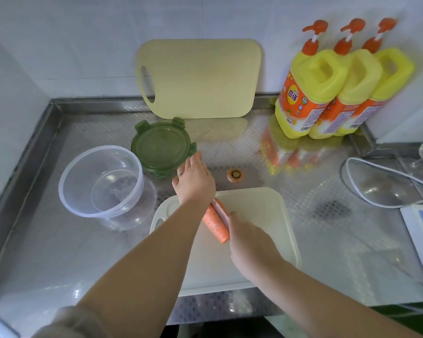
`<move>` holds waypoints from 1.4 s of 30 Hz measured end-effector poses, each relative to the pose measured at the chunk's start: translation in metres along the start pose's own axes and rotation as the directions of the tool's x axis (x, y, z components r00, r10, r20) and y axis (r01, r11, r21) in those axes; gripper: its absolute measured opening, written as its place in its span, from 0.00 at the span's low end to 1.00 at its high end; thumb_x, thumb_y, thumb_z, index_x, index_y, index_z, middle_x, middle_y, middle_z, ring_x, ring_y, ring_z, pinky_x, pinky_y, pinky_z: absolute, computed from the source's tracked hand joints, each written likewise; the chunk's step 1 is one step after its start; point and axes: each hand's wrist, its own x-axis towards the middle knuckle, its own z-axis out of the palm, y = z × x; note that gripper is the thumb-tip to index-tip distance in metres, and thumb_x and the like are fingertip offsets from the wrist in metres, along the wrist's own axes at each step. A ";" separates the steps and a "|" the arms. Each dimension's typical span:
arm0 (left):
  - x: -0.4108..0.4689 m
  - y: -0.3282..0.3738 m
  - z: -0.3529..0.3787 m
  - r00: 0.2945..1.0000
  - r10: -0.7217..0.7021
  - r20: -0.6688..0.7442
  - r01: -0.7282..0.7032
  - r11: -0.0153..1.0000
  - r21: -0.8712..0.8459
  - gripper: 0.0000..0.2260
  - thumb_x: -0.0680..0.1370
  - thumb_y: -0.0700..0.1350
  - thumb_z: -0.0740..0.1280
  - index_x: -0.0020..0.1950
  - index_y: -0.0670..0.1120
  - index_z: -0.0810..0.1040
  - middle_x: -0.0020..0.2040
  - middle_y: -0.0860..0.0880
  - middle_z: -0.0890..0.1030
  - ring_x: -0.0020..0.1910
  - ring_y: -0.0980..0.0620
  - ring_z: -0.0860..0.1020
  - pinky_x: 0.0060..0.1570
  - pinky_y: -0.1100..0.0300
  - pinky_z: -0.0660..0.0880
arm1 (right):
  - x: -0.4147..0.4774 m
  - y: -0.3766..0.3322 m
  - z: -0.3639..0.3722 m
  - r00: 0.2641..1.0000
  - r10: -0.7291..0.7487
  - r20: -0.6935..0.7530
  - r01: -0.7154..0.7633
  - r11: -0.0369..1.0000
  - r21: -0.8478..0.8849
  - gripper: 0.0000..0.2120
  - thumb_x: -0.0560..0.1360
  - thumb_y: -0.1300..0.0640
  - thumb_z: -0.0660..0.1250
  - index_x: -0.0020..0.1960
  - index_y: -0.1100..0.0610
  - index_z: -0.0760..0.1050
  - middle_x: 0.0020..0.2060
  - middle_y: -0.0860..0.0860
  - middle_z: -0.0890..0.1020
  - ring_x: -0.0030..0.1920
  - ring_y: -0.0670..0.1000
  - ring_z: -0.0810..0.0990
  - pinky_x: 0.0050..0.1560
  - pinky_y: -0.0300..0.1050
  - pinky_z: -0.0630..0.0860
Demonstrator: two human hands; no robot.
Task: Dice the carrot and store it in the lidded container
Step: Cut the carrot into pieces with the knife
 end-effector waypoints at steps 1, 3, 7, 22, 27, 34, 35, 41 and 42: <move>0.000 0.001 0.001 1.000 0.008 -0.001 -0.008 1.000 0.004 0.21 0.82 0.42 0.49 0.75 0.51 0.60 0.74 0.52 0.65 0.73 0.48 0.60 0.68 0.47 0.58 | -0.001 -0.001 0.000 1.000 0.009 -0.006 -0.008 1.000 0.006 0.24 0.80 0.62 0.56 0.74 0.53 0.54 0.43 0.49 0.73 0.43 0.50 0.75 0.40 0.41 0.66; 0.000 0.001 0.000 1.000 0.010 0.004 -0.010 1.000 0.013 0.20 0.81 0.42 0.50 0.74 0.51 0.61 0.73 0.52 0.66 0.73 0.48 0.60 0.68 0.47 0.58 | -0.002 -0.002 0.000 1.000 0.005 -0.001 -0.005 1.000 -0.015 0.24 0.80 0.62 0.56 0.74 0.54 0.54 0.44 0.50 0.74 0.43 0.50 0.74 0.41 0.41 0.65; -0.004 -0.002 -0.002 1.000 0.022 -0.010 -0.022 0.999 0.038 0.20 0.81 0.41 0.50 0.74 0.50 0.61 0.72 0.52 0.67 0.72 0.48 0.61 0.68 0.48 0.58 | -0.003 -0.002 0.003 1.000 0.009 0.011 -0.009 1.000 0.030 0.24 0.80 0.63 0.54 0.75 0.55 0.52 0.47 0.50 0.74 0.47 0.50 0.75 0.37 0.35 0.66; -0.003 -0.015 0.006 0.998 0.020 -0.052 -0.014 0.993 0.115 0.19 0.83 0.47 0.48 0.75 0.50 0.61 0.72 0.52 0.68 0.71 0.47 0.62 0.68 0.46 0.58 | 0.007 -0.001 0.017 1.000 0.010 0.020 -0.008 0.996 -0.083 0.28 0.81 0.62 0.53 0.77 0.55 0.45 0.57 0.53 0.77 0.54 0.53 0.79 0.46 0.42 0.69; -0.002 -0.018 0.008 1.000 0.005 -0.014 -0.003 0.991 0.132 0.19 0.83 0.47 0.48 0.73 0.51 0.62 0.71 0.51 0.69 0.70 0.46 0.62 0.68 0.46 0.58 | 0.008 0.000 0.017 0.999 0.046 0.011 -0.046 0.999 -0.001 0.25 0.82 0.61 0.51 0.76 0.54 0.48 0.56 0.53 0.78 0.53 0.52 0.79 0.44 0.41 0.67; -0.002 -0.016 0.014 0.999 0.043 -0.023 -0.039 0.988 0.149 0.19 0.83 0.48 0.47 0.74 0.50 0.62 0.71 0.50 0.68 0.72 0.47 0.61 0.70 0.47 0.56 | 0.005 0.012 0.028 0.999 -0.035 -0.009 0.036 0.999 0.016 0.31 0.79 0.62 0.56 0.76 0.54 0.43 0.51 0.53 0.78 0.45 0.52 0.79 0.41 0.43 0.70; -0.002 -0.014 0.014 0.999 0.051 -0.020 -0.048 0.990 0.136 0.19 0.83 0.48 0.47 0.74 0.50 0.62 0.72 0.50 0.68 0.72 0.47 0.61 0.70 0.47 0.55 | 0.006 0.014 0.027 0.999 -0.040 0.000 0.040 0.999 0.018 0.30 0.79 0.61 0.56 0.76 0.55 0.44 0.53 0.54 0.77 0.47 0.52 0.79 0.41 0.42 0.70; -0.017 -0.022 0.006 0.980 -0.091 -0.180 0.019 0.929 -0.368 0.19 0.81 0.50 0.53 0.68 0.42 0.69 0.66 0.42 0.73 0.67 0.41 0.67 0.67 0.44 0.62 | 0.005 0.019 0.030 0.997 -0.067 0.025 0.067 0.998 -0.008 0.26 0.80 0.60 0.55 0.74 0.57 0.49 0.46 0.52 0.74 0.42 0.54 0.74 0.36 0.42 0.66; -0.025 -0.027 0.004 0.963 -0.179 -0.204 0.063 0.880 -0.471 0.19 0.80 0.48 0.53 0.64 0.38 0.70 0.63 0.37 0.73 0.64 0.38 0.68 0.63 0.42 0.64 | 0.007 0.020 0.031 0.998 -0.054 0.042 0.055 0.998 -0.024 0.25 0.80 0.62 0.55 0.74 0.57 0.49 0.44 0.52 0.74 0.41 0.54 0.74 0.36 0.43 0.67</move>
